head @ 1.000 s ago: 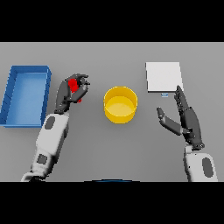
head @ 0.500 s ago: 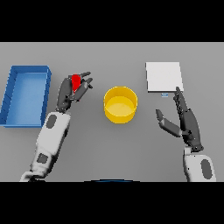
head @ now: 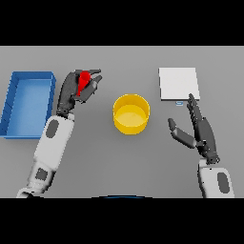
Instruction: Pick up the red beaker and tilt it to pour out 1 green nut into yellow bowl. Pick up the yellow bowl and place it on the metallic measuring scale.
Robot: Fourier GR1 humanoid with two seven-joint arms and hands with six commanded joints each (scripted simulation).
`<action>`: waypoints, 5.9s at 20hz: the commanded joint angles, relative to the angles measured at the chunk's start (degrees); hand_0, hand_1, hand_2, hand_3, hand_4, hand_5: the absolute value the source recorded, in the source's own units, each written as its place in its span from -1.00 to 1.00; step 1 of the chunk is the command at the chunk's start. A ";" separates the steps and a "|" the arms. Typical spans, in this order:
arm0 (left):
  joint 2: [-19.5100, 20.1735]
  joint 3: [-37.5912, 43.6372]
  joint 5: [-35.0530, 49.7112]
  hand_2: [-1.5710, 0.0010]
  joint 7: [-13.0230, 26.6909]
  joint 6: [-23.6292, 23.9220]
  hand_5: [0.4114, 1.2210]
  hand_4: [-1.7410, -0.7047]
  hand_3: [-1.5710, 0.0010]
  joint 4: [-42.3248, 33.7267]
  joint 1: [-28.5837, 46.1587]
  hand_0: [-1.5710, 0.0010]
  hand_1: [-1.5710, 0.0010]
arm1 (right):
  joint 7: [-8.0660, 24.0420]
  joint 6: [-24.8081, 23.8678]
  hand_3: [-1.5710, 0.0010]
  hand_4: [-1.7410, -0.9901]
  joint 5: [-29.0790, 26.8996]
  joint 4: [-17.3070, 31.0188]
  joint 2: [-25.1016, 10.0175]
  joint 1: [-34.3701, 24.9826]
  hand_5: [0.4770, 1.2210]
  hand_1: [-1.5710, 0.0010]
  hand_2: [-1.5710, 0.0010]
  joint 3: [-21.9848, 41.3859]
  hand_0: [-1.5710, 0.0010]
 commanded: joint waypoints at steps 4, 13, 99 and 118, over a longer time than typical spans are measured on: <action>2.44 -3.62 -2.58 -0.99 4.40 -0.72 0.85 -0.76 -0.99 -2.19 -0.49 -0.99 -0.99 | 0.93 0.26 1.00 0.24 -0.22 -0.50 -0.32 0.34 -0.47 1.00 1.00 -0.06 1.00; 10.09 -17.68 -16.12 -1.00 12.07 -5.14 0.79 -0.95 -1.00 -0.65 -8.72 -1.00 -1.00 | 1.60 -0.36 1.00 0.23 0.73 -0.77 0.35 0.82 -0.43 1.00 1.00 0.50 1.00; 42.67 -33.28 23.53 -1.00 36.92 7.31 1.00 -1.00 -0.80 23.94 -21.53 -1.00 -1.00 | -2.12 1.73 1.00 0.15 0.29 1.66 -1.01 -0.56 -0.35 1.00 1.00 0.93 1.00; 52.18 -40.06 38.21 0.61 39.87 5.08 -0.37 0.80 0.76 -1.38 -10.29 0.49 0.57 | -0.49 0.88 1.00 0.13 1.27 1.71 -1.00 -1.09 -0.33 1.00 1.00 1.20 1.00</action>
